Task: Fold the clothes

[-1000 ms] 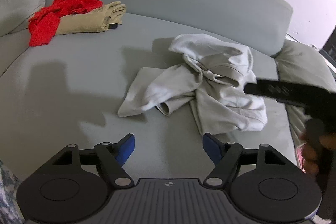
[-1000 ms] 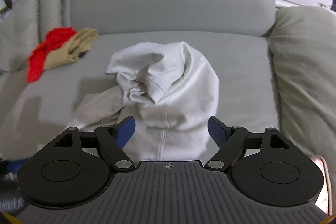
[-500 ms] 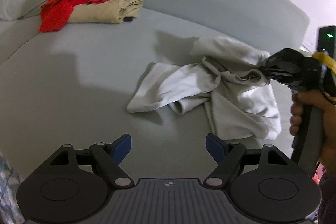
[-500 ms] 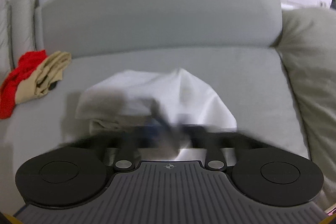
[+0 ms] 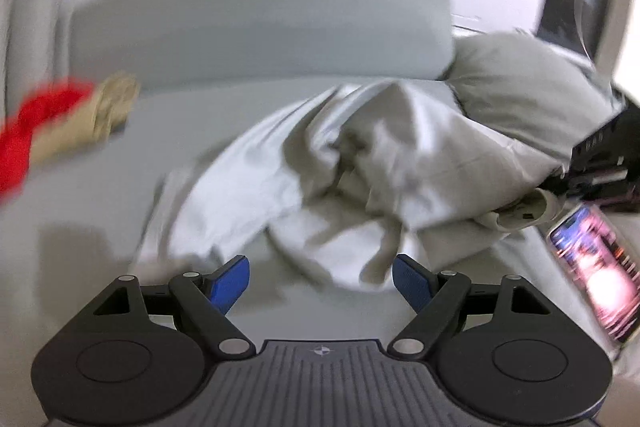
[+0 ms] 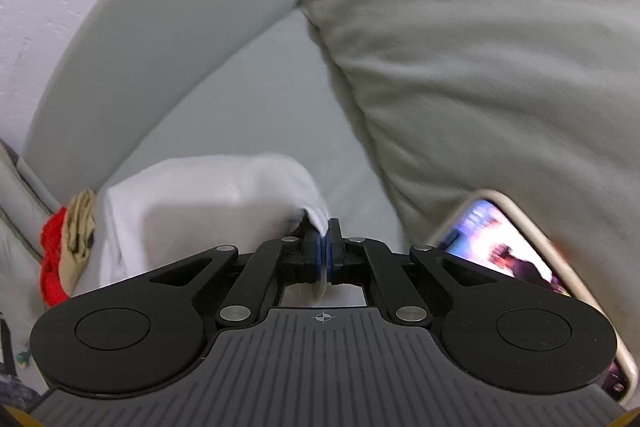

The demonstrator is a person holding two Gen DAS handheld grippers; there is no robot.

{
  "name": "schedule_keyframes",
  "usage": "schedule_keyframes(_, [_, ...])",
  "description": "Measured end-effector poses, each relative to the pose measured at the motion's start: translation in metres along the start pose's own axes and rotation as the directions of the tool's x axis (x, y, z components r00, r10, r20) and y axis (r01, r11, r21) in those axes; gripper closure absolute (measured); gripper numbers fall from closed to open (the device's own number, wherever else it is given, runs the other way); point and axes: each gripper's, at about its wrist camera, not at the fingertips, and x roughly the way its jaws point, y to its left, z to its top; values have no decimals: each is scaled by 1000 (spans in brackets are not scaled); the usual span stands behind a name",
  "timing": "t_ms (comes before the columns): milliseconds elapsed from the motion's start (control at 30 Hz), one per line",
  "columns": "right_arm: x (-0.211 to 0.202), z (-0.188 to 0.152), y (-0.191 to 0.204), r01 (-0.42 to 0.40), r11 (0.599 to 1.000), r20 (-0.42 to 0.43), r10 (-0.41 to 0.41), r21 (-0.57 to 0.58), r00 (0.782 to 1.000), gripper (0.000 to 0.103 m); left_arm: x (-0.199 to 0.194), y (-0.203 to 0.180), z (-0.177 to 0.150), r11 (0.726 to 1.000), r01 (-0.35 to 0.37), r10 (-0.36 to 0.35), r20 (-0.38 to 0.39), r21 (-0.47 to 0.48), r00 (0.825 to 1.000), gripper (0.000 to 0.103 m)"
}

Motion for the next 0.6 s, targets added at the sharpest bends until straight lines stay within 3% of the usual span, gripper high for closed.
schedule_keyframes(67, [1,-1,-5,-18,1000,-14,18,17,1000,101,5,-16,2,992,10,-13,28,124,1000,24])
schedule_keyframes(167, [1,3,-9,-41,999,-29,42,31,999,101,12,-36,-2,959,56,-64,20,277,998,20])
schedule_keyframes(333, [5,6,-8,-57,998,-56,58,30,997,101,59,-56,-9,894,-27,44,-27,447,999,21])
schedule_keyframes(367, [7,6,-8,-53,998,-59,55,31,997,101,63,-54,-10,888,-6,21,-29,460,999,35])
schedule_keyframes(400, [8,7,-8,-50,998,-63,52,33,997,101,63,-53,-7,884,31,-14,-39,466,999,77])
schedule_keyframes(433, [9,8,-9,-51,998,-67,53,40,996,101,61,-52,-2,882,45,-21,-55,469,998,93])
schedule_keyframes(467, [9,9,-9,-61,997,-68,65,54,996,102,57,-51,3,880,45,-23,-53,473,998,96])
schedule_keyframes(533, [5,11,-12,-97,990,-76,105,101,992,102,32,-42,12,880,-25,1,52,474,999,96])
schedule_keyframes(600, [-3,10,-15,-146,976,-85,162,163,983,102,-5,-22,22,896,-25,-26,108,443,994,96])
